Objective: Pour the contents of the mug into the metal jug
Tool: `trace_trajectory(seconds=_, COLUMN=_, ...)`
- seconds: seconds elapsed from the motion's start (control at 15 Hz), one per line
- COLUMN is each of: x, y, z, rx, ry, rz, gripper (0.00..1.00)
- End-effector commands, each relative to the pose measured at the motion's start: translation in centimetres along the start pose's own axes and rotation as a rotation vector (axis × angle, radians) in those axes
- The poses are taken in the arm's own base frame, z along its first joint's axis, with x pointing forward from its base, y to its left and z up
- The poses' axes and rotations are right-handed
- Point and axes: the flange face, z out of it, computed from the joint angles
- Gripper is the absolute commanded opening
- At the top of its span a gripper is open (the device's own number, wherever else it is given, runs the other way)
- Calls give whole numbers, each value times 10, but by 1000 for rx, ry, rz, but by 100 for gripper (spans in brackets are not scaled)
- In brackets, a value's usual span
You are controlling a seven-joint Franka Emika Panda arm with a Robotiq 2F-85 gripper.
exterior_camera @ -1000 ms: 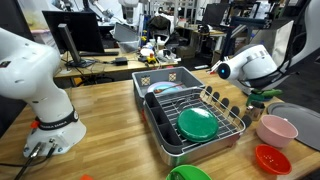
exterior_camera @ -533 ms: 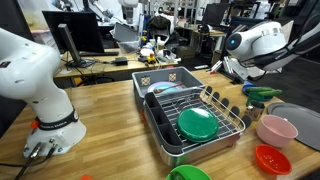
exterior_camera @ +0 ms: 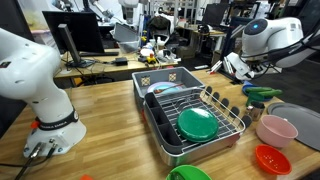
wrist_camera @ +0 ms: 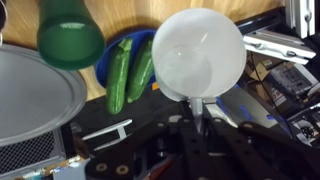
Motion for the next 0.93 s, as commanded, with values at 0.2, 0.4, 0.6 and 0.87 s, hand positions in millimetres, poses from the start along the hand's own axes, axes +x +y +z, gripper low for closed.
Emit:
trace_trajectory(seconds=0.2, x=-15, y=47, z=0, rx=58, ry=-369, rz=-10, gripper=2)
trace_trajectory(seconds=0.4, x=-21, y=56, z=-3, rx=103, ry=-524, rz=-24, gripper=2)
trace_trajectory(seconds=0.6, x=-32, y=68, z=-2, rx=132, ry=-663, rz=-43, gripper=2)
trace_trajectory(seconds=0.87, x=-64, y=88, z=-6, rx=110, ry=-866, rz=-76, gripper=2)
